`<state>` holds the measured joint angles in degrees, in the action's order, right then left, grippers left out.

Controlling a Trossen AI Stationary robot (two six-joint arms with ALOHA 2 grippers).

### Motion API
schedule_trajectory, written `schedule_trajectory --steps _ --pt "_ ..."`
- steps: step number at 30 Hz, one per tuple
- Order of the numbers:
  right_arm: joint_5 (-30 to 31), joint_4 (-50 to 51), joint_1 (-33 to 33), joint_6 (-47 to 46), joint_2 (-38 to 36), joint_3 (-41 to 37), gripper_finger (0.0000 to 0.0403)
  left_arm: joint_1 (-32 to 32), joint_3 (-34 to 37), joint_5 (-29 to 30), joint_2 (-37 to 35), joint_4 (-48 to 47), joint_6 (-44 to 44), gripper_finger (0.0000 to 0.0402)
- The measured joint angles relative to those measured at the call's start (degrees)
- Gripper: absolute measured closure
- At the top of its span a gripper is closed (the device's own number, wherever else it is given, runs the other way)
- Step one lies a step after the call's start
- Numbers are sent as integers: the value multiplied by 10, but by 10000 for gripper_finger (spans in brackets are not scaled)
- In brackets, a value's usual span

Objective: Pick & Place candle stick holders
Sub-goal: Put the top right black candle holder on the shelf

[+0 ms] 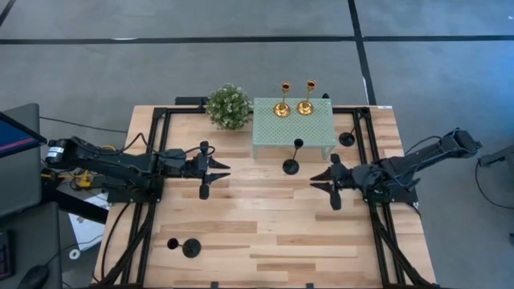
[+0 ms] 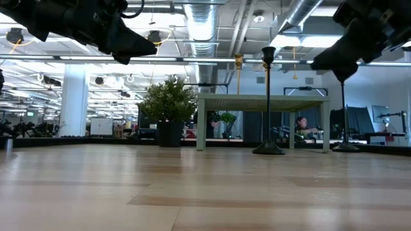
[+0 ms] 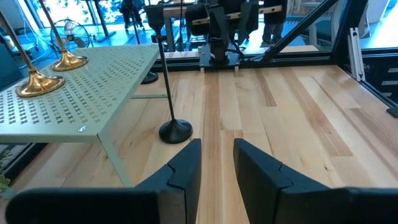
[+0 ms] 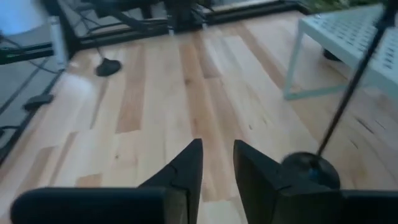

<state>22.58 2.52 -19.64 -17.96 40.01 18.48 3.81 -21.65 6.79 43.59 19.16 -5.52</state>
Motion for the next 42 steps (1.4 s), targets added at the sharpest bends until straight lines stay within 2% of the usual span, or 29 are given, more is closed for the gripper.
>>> schedule_trajectory --steps 6,16,19,23,27,32,37,42 --pt "13 0 -4 -44 32 0 329 0 0 0 0 0 0 307" --pt "48 -50 10 -42 79 0 327 0 0 0 0 0 0 307" --pt "48 -65 21 -41 96 0 310 0 0 0 0 0 0 307" --pt "51 -81 39 -40 123 0 269 0 0 0 0 0 0 307" --pt "64 -136 60 -40 150 0 222 0 0 0 0 0 0 307" --pt "49 -214 72 -40 167 0 180 0 0 0 0 0 0 307" --pt "59 -249 72 -40 167 0 172 0 0 0 0 0 0 307" --pt "62 -254 66 -29 166 0 191 0 0 0 0 0 0 307"
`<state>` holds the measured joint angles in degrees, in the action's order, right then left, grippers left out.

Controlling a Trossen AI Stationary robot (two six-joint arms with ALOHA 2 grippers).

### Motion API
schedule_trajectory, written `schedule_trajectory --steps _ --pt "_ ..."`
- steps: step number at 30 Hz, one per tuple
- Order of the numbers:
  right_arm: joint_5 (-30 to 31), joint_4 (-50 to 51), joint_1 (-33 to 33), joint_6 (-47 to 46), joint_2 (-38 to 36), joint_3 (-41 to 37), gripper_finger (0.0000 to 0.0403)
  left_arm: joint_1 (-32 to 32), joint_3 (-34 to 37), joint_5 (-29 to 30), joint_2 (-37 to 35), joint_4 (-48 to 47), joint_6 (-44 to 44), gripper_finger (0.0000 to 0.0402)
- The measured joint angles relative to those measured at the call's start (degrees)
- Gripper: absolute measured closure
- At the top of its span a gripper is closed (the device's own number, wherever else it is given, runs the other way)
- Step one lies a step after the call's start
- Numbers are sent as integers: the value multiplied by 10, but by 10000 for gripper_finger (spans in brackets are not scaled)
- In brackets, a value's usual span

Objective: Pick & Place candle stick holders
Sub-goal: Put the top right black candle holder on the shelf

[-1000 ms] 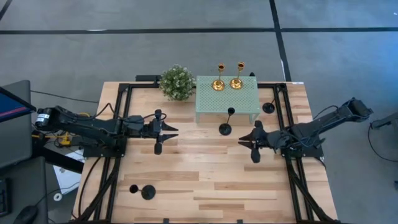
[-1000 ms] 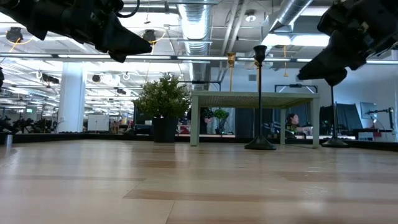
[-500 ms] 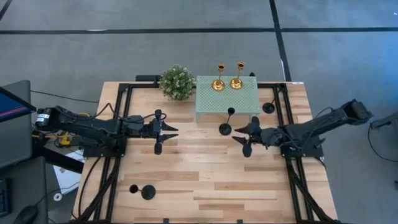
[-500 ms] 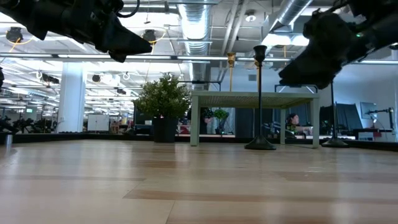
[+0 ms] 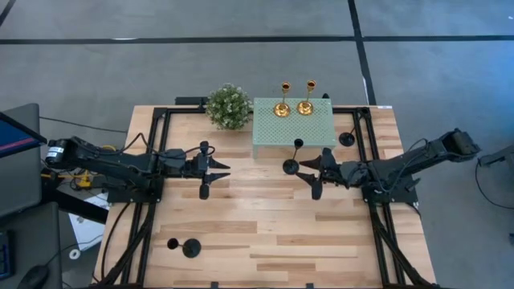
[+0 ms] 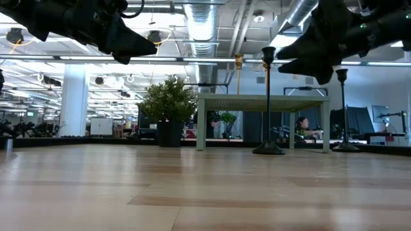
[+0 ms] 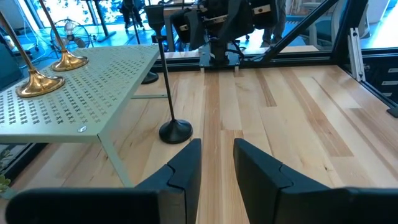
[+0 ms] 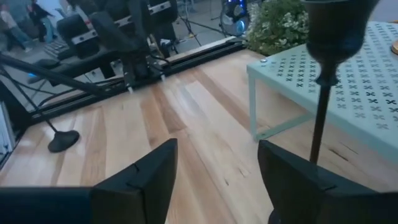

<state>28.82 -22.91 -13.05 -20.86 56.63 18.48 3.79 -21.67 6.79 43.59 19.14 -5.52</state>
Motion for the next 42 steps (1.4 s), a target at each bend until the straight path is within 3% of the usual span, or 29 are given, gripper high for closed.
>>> schedule_trajectory --steps 7,15,19,25,29,34,42 --pt "27 14 -30 50 -37 0 239 0 0 0 0 0 0 307" --pt "26 130 -82 54 -178 0 291 0 0 0 0 0 0 307" --pt "36 234 -105 62 -266 25 305 0 0 0 0 0 0 307" --pt "124 421 -117 70 -365 96 311 0 0 0 0 0 0 307" --pt "194 545 -116 22 -408 128 311 0 0 0 0 0 0 307" --pt "278 730 -116 -141 -440 137 311 0 0 0 0 0 0 307" --pt "349 825 -110 -277 -447 131 311 0 0 0 0 0 0 307"
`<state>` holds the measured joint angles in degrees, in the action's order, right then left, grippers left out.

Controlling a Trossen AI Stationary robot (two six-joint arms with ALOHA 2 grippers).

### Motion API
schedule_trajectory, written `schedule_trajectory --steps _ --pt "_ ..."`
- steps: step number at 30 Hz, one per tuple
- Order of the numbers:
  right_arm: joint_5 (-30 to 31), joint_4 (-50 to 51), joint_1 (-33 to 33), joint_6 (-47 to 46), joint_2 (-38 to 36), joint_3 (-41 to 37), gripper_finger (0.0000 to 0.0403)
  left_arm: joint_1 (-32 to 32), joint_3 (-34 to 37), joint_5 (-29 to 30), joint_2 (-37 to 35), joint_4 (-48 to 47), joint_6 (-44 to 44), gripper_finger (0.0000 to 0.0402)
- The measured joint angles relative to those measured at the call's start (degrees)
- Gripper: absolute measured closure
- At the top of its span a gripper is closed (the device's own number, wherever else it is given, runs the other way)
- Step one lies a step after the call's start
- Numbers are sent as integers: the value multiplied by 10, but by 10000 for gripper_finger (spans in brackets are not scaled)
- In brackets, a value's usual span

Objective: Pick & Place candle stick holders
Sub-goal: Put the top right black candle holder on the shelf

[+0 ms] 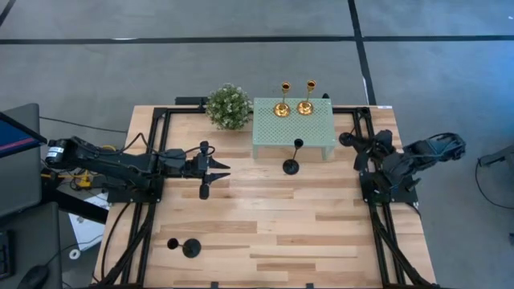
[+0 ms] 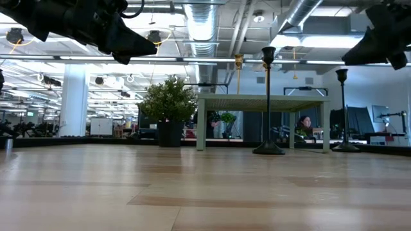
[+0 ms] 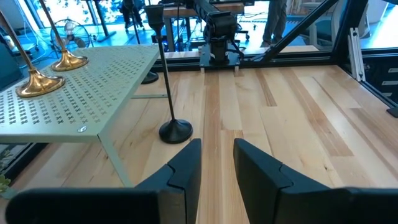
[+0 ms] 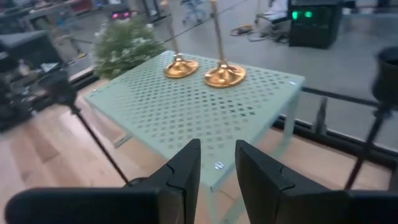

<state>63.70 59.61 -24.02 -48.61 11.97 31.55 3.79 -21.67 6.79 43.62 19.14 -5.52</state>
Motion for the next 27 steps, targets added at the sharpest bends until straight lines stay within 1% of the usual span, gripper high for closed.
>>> schedule_trajectory --steps 5,7,12,15,19,21,25,27 --pt "2 -1 34 -25 6 0 311 0 0 0 0 0 0 307" --pt "-9 -13 47 -25 19 0 311 0 0 0 0 0 0 307" --pt "-19 -99 70 49 94 0 311 0 0 0 0 2 0 307" --pt "-22 -109 89 63 142 20 311 0 0 0 0 2 0 307" --pt "-25 -65 125 66 201 86 311 0 0 0 0 2 0 307" --pt "-33 -44 141 77 227 137 311 0 0 0 0 2 0 307" --pt "-50 -4 165 131 269 244 311 0 0 0 0 2 0 307" --pt "-65 32 178 137 289 299 311 0 0 0 0 2 0 307"
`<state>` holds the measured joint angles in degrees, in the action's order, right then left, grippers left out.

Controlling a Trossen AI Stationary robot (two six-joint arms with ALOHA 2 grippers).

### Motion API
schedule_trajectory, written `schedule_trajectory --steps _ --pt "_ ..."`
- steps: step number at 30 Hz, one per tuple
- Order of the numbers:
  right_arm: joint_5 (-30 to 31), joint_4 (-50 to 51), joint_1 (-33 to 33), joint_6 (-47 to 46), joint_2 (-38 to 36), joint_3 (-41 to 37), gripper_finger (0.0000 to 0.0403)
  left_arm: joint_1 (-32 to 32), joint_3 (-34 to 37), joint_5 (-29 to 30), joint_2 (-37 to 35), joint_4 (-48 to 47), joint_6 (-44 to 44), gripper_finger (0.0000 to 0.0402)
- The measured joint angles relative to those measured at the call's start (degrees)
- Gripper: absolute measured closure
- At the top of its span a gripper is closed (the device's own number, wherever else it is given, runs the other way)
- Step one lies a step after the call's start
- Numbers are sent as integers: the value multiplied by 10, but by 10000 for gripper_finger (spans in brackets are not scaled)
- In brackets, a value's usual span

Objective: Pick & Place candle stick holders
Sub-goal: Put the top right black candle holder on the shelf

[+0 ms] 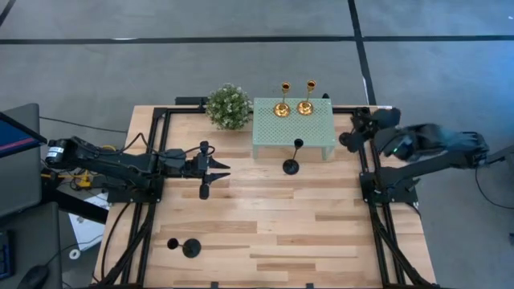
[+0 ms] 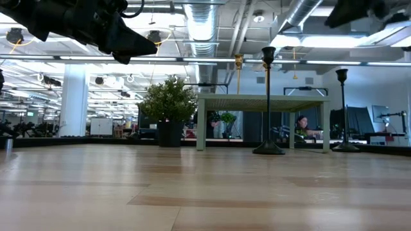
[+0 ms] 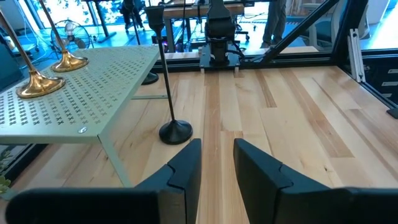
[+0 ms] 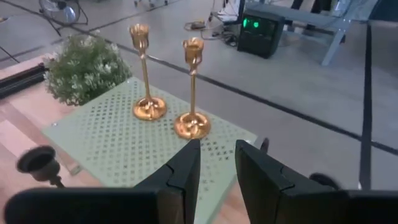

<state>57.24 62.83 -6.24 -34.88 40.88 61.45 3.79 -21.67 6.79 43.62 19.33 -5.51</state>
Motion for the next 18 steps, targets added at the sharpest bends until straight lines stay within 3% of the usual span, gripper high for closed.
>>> schedule_trajectory --steps 8,14,18 --pt "-73 254 80 -71 79 172 311 0 0 0 0 0 0 307" --pt "-161 267 139 -70 94 162 311 0 0 0 0 0 0 307" --pt "-188 270 157 -74 89 116 311 0 0 0 0 0 0 307"
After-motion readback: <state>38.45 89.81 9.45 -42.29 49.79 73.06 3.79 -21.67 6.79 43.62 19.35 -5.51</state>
